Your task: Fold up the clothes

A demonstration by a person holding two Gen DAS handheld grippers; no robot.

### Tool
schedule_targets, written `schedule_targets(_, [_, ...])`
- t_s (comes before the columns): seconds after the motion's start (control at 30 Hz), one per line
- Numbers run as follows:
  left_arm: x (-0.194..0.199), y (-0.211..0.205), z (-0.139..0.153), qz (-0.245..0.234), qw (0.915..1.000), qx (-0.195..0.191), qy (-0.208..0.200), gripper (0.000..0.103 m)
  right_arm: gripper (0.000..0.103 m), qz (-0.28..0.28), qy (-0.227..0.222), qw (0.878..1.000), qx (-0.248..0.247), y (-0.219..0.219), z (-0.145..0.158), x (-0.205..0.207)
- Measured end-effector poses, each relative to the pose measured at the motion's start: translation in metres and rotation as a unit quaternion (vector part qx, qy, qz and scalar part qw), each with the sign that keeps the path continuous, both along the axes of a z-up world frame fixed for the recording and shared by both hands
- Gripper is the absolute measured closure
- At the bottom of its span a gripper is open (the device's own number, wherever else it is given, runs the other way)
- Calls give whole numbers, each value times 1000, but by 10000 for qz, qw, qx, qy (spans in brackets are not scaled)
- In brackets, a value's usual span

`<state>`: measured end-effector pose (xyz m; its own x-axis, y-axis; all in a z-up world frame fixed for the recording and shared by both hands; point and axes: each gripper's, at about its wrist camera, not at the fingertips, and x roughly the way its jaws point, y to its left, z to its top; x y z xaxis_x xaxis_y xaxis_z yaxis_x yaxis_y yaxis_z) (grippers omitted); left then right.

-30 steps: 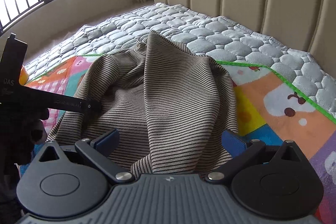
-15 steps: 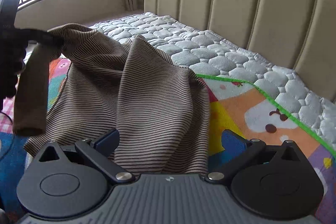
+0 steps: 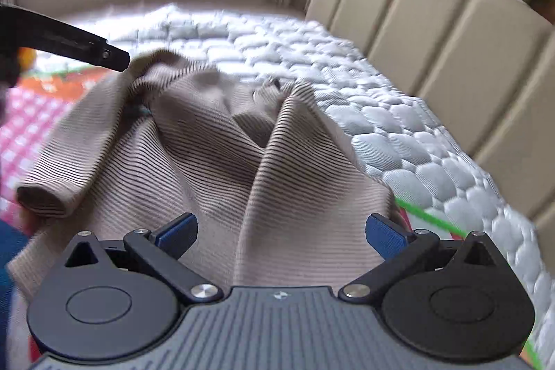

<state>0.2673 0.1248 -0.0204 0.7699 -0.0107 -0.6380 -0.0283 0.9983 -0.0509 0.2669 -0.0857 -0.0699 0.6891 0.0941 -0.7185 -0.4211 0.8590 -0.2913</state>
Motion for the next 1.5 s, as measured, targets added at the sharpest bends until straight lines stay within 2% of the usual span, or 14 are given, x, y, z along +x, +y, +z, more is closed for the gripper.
schedule_targets(0.03, [-1, -4, -4, -183, 9996, -134, 179, 35, 0, 96, -12, 9991, -421, 6, -5, 8])
schedule_targets(0.1, [-9, -9, -10, -465, 9975, -308, 437, 33, 0, 229, -626, 9843, -1633, 5, -13, 13])
schedule_targets(0.2, [-18, -19, -17, -839, 9939, -265, 669, 26, 0, 69, -1858, 9262, -3279, -24, -17, 20])
schedule_targets(0.23, [-22, -24, -18, -959, 9926, -222, 706, 24, 0, -46, -2128, 9075, -3622, -36, -16, 23])
schedule_targets(0.37, [-41, -41, -19, -1444, 9862, 22, 814, 13, 0, -681, -2232, 8835, -4061, -88, -2, 37])
schedule_targets(0.53, [-83, -59, -18, -2310, 9654, 634, 1027, 8, 0, -672, -1150, 9711, -1979, -133, 38, 0])
schedule_targets(0.63, [-108, -62, -21, -2713, 9484, 1112, 1205, 7, 0, -412, -412, 9962, -640, -154, 58, -31])
schedule_targets(0.77, [-132, -65, -26, -3075, 9227, 1837, 1429, 6, 0, 915, -33, 9919, -875, -116, 24, -112])
schedule_targets(0.87, [-140, -70, -27, -2989, 9167, 2200, 1482, 6, 0, 1372, -334, 9749, -1723, -84, -16, -144])
schedule_targets(1.0, [-146, -80, -16, -3012, 9202, 2045, 1436, 5, 0, 1089, -1031, 9606, -2339, -62, -40, -139])
schedule_targets(1.1, [-146, -87, -20, -2914, 9197, 2233, 1395, 4, 0, 166, -1157, 9831, -1410, -83, -5, -113])
schedule_targets(1.2, [-137, -89, -32, -2569, 9237, 2505, 1345, 4, 0, -360, -1069, 9904, -793, -104, 16, -94])
schedule_targets(1.37, [-94, -69, -38, -1404, 9489, 2636, 1024, 4, 0, -156, -1022, 9867, -1251, -108, -4, -100])
schedule_targets(1.5, [-76, -50, -43, -1206, 9450, 2880, 975, 3, 0, 65, -831, 9700, -2285, -101, -48, -96])
